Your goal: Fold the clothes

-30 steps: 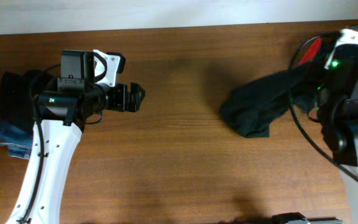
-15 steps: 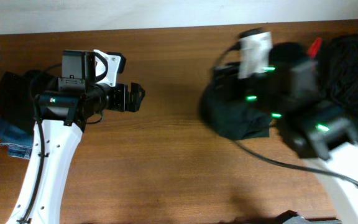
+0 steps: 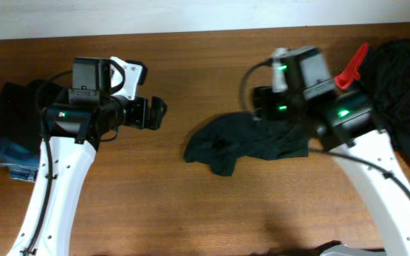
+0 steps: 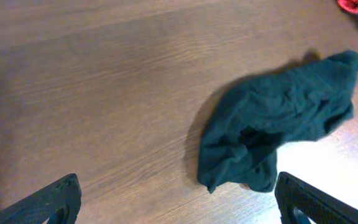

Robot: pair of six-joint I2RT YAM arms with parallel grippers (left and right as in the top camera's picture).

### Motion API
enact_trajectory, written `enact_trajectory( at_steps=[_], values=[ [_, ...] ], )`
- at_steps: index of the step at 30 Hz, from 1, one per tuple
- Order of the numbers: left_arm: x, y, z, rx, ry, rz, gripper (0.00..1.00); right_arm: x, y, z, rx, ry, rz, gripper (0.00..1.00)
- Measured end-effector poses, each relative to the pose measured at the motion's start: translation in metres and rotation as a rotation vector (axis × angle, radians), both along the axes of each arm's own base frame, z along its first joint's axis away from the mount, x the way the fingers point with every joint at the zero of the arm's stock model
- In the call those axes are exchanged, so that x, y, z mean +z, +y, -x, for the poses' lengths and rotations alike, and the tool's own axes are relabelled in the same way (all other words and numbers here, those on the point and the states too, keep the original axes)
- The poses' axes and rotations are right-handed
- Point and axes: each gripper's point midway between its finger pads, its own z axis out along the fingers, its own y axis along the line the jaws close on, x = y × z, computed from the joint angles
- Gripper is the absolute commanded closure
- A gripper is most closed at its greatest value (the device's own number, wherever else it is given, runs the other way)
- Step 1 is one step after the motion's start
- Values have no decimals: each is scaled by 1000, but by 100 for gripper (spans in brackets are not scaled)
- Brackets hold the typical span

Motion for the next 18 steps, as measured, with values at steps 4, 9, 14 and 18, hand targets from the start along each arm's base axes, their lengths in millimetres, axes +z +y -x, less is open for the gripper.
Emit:
enact_trajectory(
  at_steps=[4, 9, 14, 18],
  values=[
    [-15, -38, 0, -143, 2, -26, 1, -28, -57, -4, -199, 126, -21, 31],
    [-51, -78, 2, -277, 56, -61, 1, -100, -74, -14, -281, 337, -50, 40],
    [-58, -80, 4, -292, 74, -74, 1, -162, -73, -26, -327, 483, -55, 41],
    [-59, -80, 5, -292, 80, -78, 1, -193, -71, -33, -356, 539, -66, 41]
  ],
)
